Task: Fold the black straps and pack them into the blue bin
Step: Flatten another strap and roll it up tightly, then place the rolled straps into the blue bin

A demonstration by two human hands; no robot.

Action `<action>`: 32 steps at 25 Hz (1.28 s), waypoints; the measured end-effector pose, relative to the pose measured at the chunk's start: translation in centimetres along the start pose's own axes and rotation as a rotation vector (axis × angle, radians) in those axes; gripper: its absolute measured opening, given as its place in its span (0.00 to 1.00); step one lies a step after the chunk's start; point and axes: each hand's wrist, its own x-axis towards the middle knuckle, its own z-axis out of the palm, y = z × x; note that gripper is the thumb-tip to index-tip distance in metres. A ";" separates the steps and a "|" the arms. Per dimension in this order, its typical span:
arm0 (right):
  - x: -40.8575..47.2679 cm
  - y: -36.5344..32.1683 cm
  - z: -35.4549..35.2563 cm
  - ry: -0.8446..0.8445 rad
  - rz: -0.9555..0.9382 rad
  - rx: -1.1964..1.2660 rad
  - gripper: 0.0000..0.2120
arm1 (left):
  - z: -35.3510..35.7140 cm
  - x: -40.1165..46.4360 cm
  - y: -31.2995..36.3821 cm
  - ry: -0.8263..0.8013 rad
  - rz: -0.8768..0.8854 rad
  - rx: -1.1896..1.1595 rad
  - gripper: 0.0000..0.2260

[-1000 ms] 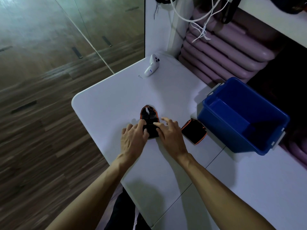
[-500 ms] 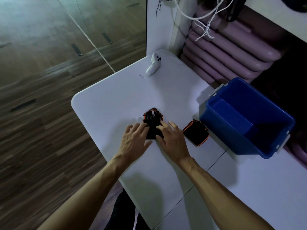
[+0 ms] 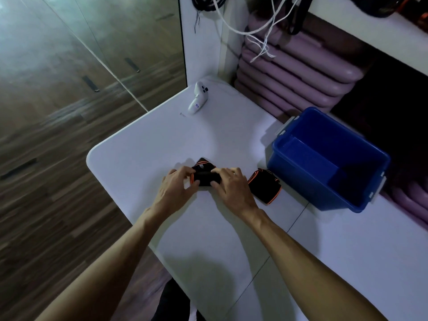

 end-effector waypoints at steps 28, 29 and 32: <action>-23.4 5.7 -5.0 0.224 0.444 0.109 0.23 | 11.7 -7.5 12.0 -0.416 0.916 0.018 0.23; -24.0 5.9 -5.2 0.245 0.448 0.121 0.22 | 12.1 -7.7 12.7 -0.421 0.947 0.046 0.21; -24.8 6.3 -5.6 0.284 0.462 0.151 0.18 | 11.7 -7.6 14.0 -0.377 1.042 0.127 0.19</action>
